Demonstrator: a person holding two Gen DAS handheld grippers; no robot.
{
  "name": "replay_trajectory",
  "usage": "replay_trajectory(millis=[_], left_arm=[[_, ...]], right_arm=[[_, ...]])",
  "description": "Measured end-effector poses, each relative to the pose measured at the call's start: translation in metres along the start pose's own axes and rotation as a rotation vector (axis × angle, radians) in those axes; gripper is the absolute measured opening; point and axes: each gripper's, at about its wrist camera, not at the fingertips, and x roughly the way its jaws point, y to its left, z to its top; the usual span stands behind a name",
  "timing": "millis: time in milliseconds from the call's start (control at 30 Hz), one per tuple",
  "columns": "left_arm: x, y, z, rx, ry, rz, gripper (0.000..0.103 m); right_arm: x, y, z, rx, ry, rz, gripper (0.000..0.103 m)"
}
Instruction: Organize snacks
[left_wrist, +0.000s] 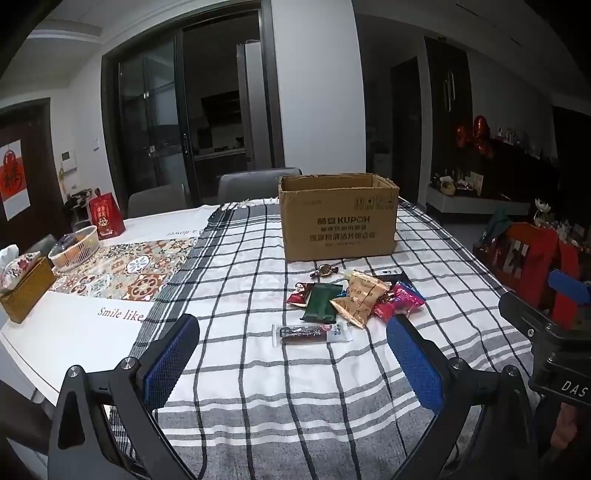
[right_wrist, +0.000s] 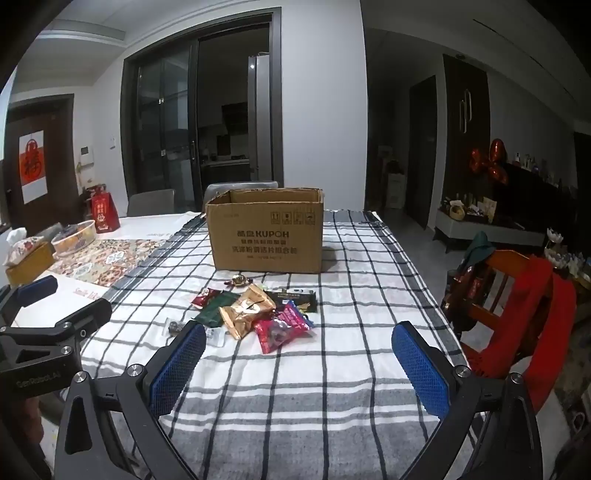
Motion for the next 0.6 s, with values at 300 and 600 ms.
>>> replay_trajectory(millis=[300, 600], left_arm=[[-0.0006, -0.0001, -0.0003, -0.001, -0.002, 0.0, 0.103], [-0.0027, -0.0006, -0.0006, -0.003, 0.001, 0.004, 0.103]], right_arm=[[0.003, 0.001, -0.0006, 0.0, 0.0, 0.001, 0.102], [0.0009, 0.0017, 0.0014, -0.006, -0.003, 0.001, 0.102]])
